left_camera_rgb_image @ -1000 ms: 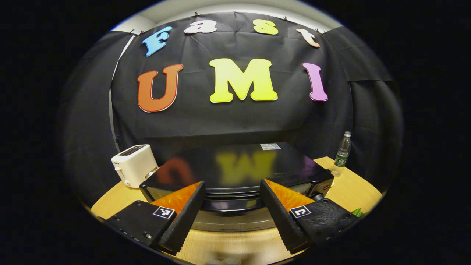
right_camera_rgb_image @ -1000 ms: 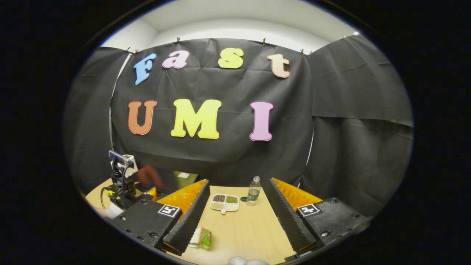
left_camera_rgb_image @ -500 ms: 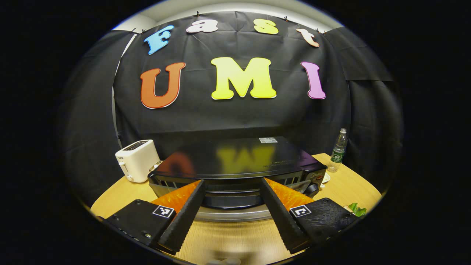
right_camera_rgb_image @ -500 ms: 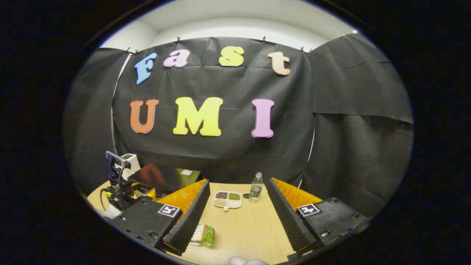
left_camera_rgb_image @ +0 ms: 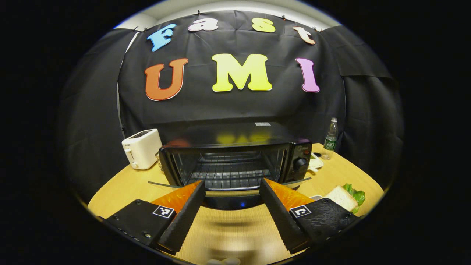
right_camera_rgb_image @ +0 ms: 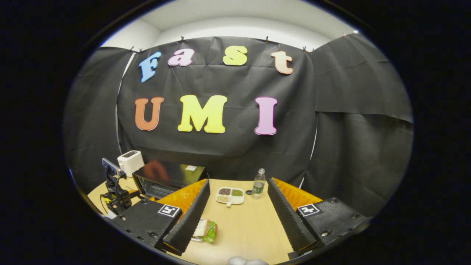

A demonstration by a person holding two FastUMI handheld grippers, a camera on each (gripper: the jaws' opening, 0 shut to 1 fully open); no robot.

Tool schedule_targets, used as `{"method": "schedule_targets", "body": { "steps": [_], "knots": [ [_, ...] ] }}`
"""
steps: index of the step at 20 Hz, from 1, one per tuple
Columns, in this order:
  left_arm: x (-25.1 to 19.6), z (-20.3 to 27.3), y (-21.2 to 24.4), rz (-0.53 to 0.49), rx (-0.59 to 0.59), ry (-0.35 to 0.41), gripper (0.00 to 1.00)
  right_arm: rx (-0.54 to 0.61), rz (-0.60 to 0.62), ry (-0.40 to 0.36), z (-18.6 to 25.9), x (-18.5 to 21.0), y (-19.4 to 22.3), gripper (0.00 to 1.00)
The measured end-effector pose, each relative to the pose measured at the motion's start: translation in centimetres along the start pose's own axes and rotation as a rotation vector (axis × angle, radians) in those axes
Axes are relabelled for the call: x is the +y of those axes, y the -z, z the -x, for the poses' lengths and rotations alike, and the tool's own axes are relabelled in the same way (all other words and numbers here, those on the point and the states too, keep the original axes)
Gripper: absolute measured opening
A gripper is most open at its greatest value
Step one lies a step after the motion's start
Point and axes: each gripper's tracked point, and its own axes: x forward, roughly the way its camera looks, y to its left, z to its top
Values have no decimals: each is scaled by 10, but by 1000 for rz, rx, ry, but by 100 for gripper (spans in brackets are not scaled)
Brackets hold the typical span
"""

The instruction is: Open the electric oven with the left hand, put the food in, and close the electric oven.

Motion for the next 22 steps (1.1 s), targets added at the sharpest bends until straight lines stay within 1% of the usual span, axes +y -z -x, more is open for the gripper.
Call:
{"method": "schedule_targets", "body": {
  "steps": [3,4,5,15,21,22],
  "knots": [
    [0,9,15,-1,17,2,98,9,9,-8,2,3,6,96],
    [0,12,19,0,22,0,99,12,11,-12,3,4,7,100],
    [0,15,23,0,28,-1,99,18,13,-12,4,5,10,96],
    [-3,30,64,-7,90,11,98,40,14,0,8,-1,23,96],
    [-5,35,113,-2,193,15,98,62,18,2,6,1,32,96],
    [-4,34,121,10,212,16,100,66,19,0,6,2,34,96]
  ]
}}
